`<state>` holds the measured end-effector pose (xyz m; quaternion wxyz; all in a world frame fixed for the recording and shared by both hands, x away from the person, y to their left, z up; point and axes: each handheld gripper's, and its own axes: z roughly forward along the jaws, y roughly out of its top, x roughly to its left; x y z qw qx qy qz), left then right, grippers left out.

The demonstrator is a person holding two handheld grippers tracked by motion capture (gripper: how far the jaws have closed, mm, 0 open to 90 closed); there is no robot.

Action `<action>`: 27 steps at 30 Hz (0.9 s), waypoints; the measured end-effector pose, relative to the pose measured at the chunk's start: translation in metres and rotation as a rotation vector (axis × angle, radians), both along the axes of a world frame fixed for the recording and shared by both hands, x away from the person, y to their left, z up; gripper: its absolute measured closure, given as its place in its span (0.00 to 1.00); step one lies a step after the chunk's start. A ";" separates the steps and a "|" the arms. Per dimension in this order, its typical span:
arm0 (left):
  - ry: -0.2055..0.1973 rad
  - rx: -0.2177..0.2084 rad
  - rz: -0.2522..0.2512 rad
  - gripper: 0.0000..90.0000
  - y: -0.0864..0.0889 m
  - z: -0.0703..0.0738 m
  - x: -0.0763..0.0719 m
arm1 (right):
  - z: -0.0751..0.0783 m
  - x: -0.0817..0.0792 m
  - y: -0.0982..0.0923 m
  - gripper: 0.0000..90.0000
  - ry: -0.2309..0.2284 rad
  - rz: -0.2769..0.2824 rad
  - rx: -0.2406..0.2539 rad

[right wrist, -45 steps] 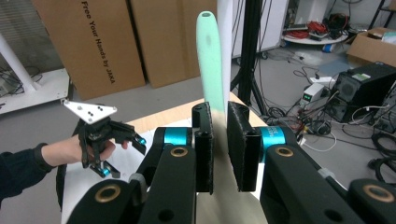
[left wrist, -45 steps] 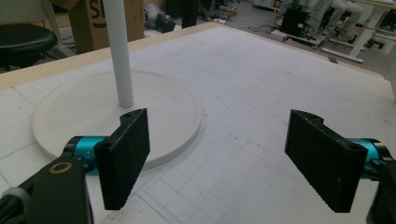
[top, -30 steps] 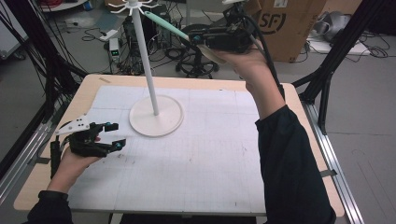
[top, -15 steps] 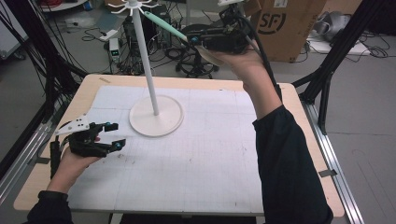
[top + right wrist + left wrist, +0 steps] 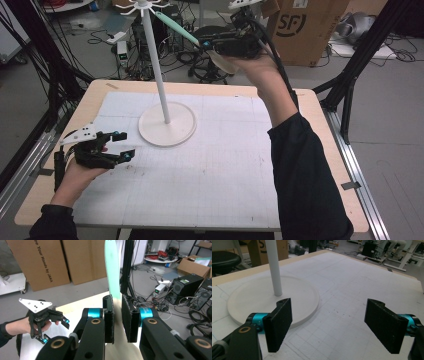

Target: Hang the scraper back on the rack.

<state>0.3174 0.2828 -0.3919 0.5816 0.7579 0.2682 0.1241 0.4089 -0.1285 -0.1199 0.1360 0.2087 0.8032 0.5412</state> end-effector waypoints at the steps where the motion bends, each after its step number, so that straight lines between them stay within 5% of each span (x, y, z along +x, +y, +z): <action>1: 0.000 0.000 0.000 0.25 0.000 0.000 0.000 | 0.000 0.000 0.000 0.91 -0.002 -0.002 -0.002; 22: 0.007 0.008 -0.004 0.25 -0.001 -0.001 0.000 | -0.013 0.012 0.013 0.89 0.028 -0.015 -0.046; 27: 0.001 -0.001 0.002 0.25 0.002 -0.001 -0.001 | -0.017 0.008 0.009 0.66 -0.012 -0.002 -0.048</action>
